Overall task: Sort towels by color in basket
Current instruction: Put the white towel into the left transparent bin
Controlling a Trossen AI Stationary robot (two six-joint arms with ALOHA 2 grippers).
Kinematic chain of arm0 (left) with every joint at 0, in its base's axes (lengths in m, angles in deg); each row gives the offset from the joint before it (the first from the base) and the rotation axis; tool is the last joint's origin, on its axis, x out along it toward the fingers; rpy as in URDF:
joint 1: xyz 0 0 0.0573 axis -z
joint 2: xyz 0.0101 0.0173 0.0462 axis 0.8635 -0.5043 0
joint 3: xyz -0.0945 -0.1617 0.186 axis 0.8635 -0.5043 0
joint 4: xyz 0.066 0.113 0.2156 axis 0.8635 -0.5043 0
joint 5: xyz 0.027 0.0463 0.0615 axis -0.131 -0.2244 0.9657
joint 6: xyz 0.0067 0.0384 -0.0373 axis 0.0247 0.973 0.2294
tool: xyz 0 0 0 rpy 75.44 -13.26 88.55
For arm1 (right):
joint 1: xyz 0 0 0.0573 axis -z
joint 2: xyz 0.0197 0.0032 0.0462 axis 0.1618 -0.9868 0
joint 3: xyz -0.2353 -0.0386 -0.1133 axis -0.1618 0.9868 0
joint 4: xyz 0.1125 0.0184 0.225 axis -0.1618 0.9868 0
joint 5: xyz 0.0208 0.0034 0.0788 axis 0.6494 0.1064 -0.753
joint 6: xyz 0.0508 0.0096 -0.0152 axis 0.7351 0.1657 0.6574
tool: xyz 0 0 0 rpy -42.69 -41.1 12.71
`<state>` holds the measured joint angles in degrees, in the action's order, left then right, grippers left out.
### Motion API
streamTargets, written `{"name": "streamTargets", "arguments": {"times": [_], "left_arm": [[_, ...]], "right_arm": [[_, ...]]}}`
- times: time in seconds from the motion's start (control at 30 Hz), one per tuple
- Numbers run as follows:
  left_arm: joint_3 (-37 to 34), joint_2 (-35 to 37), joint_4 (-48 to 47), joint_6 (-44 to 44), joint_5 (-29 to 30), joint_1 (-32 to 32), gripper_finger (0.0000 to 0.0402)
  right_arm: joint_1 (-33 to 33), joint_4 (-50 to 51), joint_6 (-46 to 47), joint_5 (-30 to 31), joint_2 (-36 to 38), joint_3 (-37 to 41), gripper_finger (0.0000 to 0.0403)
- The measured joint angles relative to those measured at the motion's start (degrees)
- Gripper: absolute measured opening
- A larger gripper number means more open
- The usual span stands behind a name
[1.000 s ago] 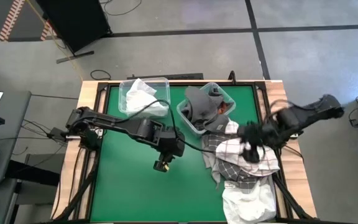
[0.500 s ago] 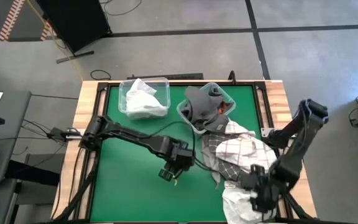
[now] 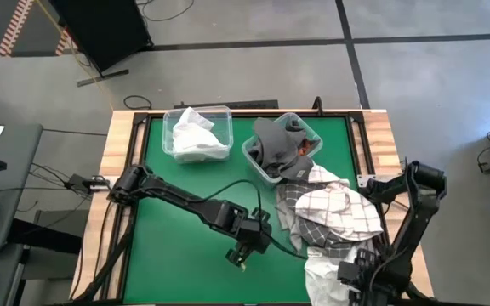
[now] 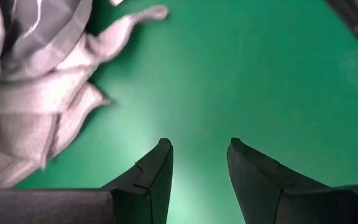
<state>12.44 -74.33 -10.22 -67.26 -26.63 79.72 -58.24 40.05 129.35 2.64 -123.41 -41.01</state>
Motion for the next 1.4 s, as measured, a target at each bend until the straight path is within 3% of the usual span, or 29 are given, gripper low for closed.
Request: {"name": "streamTargets", "arguments": {"times": [0.3, 0.47, 0.6, 0.8, 1.13, 1.27, 1.4], "left_arm": [[0.0, 0.0, 1.3, -2.0, 0.0, 1.5, 0.0145], [0.0, 0.0, 0.9, -3.2, 0.0, 2.1, 0.0145], [0.0, 0.0, 0.0, -3.2, 0.0, 2.7, 0.0145], [0.0, 0.0, -0.5, -2.6, 0.7, 3.5, 0.0142], [0.0, 1.2, -2.5, -1.4, 5.2, 3.6, 0.0118], [0.0, 4.2, -7.8, -2.8, 6.7, 3.3, 0.0114], [0.0, 8.8, -16.6, -6.7, 9.5, 3.3, 0.0114]], "right_arm": [[0.9, 0.5, -1.0, 0.0, -10.3, -0.5, 0.0319], [2.4, 2.0, -2.3, -0.3, -12.2, -1.0, 0.0283], [3.8, 2.7, -4.7, 1.2, -12.0, -0.9, 0.0210], [6.2, 3.5, -12.5, 4.5, -12.1, -1.8, 0.0039], [10.5, 5.9, -24.0, 19.7, -13.2, -9.6, 0.0035], [13.8, 4.3, -33.0, 25.2, -12.9, -13.6, 0.0035], [19.2, -3.6, -46.5, 26.2, -12.8, -15.2, 0.0035]]}}
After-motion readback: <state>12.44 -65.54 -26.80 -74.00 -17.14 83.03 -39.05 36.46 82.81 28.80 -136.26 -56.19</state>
